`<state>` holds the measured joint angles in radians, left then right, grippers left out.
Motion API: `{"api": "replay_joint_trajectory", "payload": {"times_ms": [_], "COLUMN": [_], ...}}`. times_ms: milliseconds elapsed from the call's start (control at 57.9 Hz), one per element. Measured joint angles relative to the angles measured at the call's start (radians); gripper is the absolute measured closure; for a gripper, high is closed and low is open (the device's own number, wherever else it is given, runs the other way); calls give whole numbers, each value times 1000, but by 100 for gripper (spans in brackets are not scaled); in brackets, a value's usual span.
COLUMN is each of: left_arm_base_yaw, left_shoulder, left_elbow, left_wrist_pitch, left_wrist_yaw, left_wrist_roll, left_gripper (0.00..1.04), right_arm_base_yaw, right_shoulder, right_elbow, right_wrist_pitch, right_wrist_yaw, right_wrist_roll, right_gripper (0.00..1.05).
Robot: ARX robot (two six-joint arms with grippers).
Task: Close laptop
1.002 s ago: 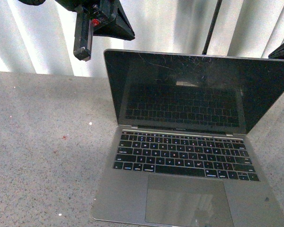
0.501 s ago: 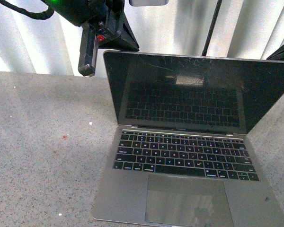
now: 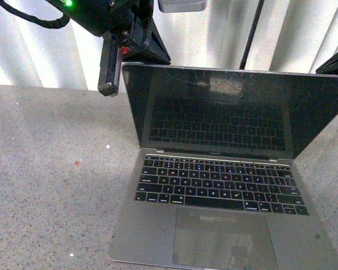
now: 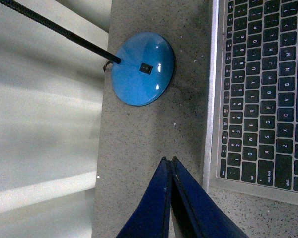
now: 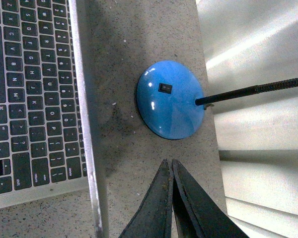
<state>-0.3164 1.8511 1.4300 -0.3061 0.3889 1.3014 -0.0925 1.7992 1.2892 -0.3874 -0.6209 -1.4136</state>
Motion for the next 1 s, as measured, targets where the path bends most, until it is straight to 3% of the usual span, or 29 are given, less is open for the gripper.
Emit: {"api": "replay_joint_trajectory", "payload": {"times_ms": [1002], "left_arm_base_yaw": [-33], "left_shoulder": [-2], "left_elbow": [-68], "left_wrist_pitch": [-6], "left_wrist_yaw": [14], "left_wrist_roll": [19], "left_gripper": [101], "right_arm_base_yaw": [56], "right_shoulder": [-23], "right_elbow": [-94], "right_wrist_pitch": [3], "right_wrist_yaw": [10], "right_wrist_roll": [54], "right_gripper": [102]}}
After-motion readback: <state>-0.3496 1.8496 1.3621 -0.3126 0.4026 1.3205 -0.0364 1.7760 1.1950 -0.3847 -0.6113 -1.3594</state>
